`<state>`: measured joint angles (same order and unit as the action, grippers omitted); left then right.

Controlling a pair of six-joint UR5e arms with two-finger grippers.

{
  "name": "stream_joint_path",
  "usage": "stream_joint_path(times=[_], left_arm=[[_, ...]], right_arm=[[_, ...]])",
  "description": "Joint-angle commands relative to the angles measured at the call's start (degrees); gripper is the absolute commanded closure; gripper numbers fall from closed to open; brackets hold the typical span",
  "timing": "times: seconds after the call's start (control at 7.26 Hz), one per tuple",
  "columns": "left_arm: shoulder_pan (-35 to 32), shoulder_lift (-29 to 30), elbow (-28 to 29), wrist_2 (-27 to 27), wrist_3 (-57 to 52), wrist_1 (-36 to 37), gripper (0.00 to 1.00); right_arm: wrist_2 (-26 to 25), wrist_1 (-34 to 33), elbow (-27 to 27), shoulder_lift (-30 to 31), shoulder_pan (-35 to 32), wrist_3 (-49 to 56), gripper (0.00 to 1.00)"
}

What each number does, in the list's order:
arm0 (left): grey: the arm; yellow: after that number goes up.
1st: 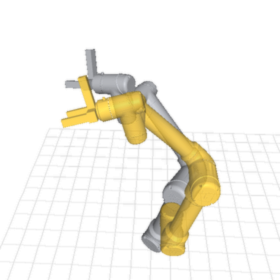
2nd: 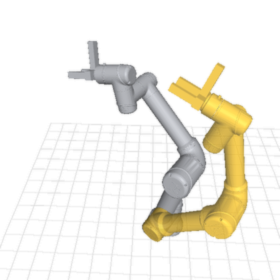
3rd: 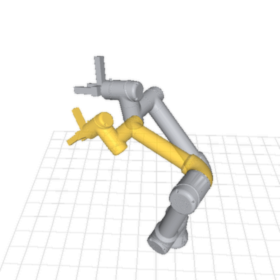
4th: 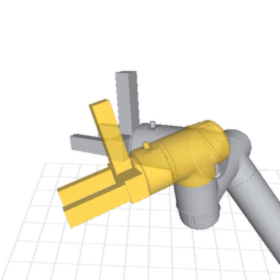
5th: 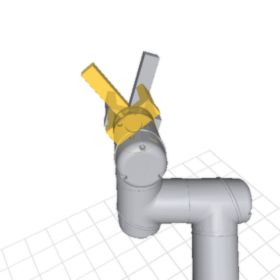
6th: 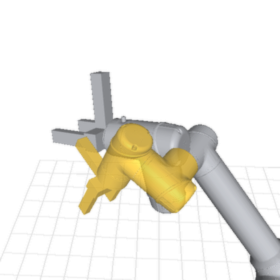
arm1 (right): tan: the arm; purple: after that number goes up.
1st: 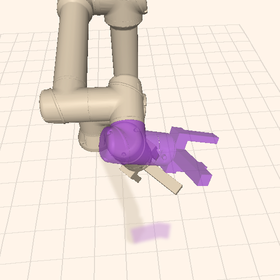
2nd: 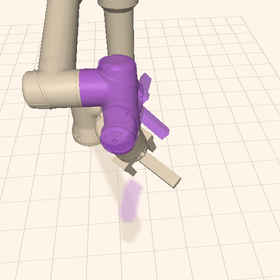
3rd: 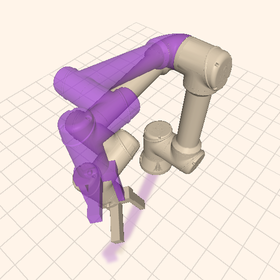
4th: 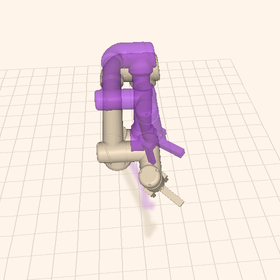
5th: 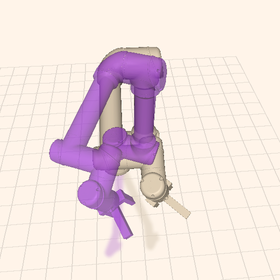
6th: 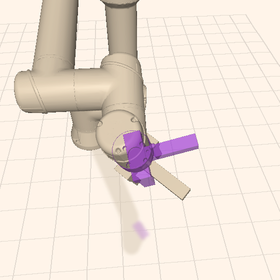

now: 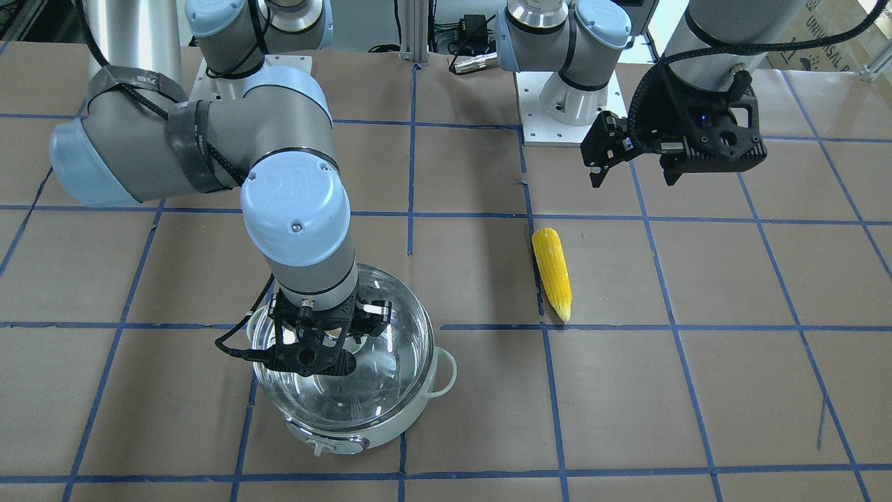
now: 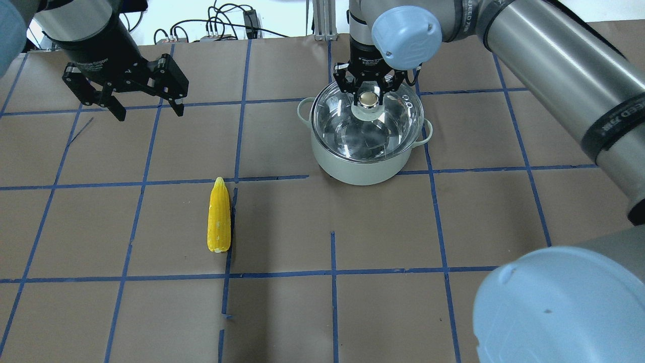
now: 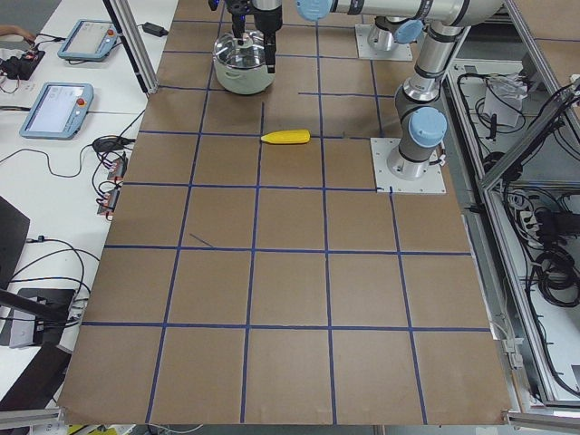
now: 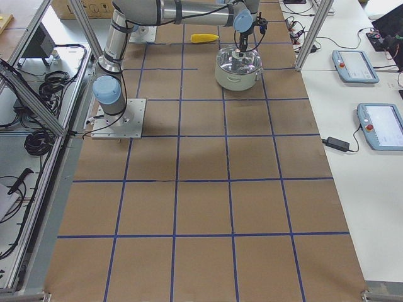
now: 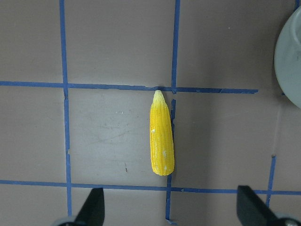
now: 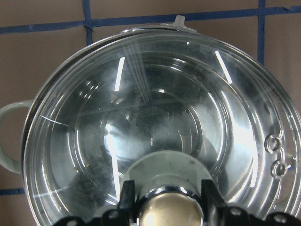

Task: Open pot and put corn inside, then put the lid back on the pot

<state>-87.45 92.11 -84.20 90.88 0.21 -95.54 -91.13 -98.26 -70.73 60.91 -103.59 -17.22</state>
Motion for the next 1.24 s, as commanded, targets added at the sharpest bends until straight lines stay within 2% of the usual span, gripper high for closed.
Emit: stream_joint_path(times=[0.0,0.28,0.41,0.55,0.69,0.83,1.1], left_arm=[[0.0,0.0,0.0,0.0,-0.04,0.0,0.0],[-0.09,0.09,0.0,0.0,-0.04,0.0,0.0],[-0.17,-0.08,-0.87,0.35,-1.0,-0.7,0.0],[0.35,-0.26,-4.1,0.0,-8.14,-0.27,0.0],[0.96,1.04,-9.09,-0.09,-10.39,3.13,0.0],[0.97,1.84,-14.8,-0.26,-10.41,12.91,0.0],[1.05,2.9,-24.39,-0.88,-8.49,23.16,0.0]], right_arm=[[-0.01,7.6,5.22,1.74,0.84,0.52,0.69],[0.86,14.64,11.11,2.98,4.35,2.7,0.69],[0.95,15.19,11.4,4.46,6.37,4.98,0.69],[1.82,15.46,11.23,5.96,8.65,7.62,0.69],[4.35,15.99,10.62,7.54,11.11,10.6,0.69],[4.38,18.43,10.26,8.68,14.09,14.02,0.69],[3.68,21.17,9.82,9.31,17.37,17.99,0.7]])
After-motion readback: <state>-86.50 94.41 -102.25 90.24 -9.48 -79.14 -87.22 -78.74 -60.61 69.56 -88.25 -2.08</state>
